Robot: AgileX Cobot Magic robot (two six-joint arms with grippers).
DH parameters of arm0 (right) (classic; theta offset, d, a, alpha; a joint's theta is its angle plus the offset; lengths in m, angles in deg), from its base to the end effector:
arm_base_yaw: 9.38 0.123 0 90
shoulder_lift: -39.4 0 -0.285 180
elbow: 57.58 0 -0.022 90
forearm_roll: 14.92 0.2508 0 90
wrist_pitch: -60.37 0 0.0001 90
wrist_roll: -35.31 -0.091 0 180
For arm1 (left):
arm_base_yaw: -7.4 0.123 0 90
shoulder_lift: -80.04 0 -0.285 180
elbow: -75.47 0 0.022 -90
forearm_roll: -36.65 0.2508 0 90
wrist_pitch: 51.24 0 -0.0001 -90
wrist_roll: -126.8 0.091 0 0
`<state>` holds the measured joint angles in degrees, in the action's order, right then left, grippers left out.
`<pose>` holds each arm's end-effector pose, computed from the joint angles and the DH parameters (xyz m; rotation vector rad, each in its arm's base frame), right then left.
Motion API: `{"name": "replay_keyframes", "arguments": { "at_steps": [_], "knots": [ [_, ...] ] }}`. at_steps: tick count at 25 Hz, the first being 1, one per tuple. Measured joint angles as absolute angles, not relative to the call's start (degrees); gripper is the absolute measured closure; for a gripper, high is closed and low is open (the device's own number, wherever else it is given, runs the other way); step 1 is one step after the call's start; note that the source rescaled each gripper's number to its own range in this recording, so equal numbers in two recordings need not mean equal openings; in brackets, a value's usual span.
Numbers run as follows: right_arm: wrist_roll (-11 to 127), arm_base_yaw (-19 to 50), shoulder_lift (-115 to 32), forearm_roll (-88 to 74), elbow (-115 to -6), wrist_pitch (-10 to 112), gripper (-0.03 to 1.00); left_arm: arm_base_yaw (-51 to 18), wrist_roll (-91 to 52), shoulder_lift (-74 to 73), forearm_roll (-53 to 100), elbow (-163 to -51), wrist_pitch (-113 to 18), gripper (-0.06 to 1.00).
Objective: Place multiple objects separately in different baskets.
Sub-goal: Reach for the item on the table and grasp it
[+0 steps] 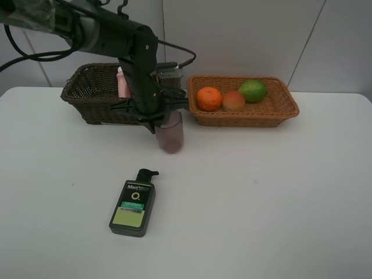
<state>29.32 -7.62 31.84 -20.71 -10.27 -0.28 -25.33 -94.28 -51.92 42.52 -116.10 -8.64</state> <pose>-0.0080 -0.0083 0.2838 0.0803 2.0107 -0.0341 0.3775 -0.2351 0.1403 -0.1150 2.8495 -0.1640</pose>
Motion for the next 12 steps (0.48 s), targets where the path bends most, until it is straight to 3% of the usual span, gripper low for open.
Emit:
{"name": "replay_keyframes", "arguments": {
  "at_steps": [12],
  "knots": [
    [29.3,-7.6,31.8,-20.7,-10.3,-0.3,0.11,-25.3,-94.3,-51.9,42.5,-116.1,-8.6,0.94]
  ]
}}
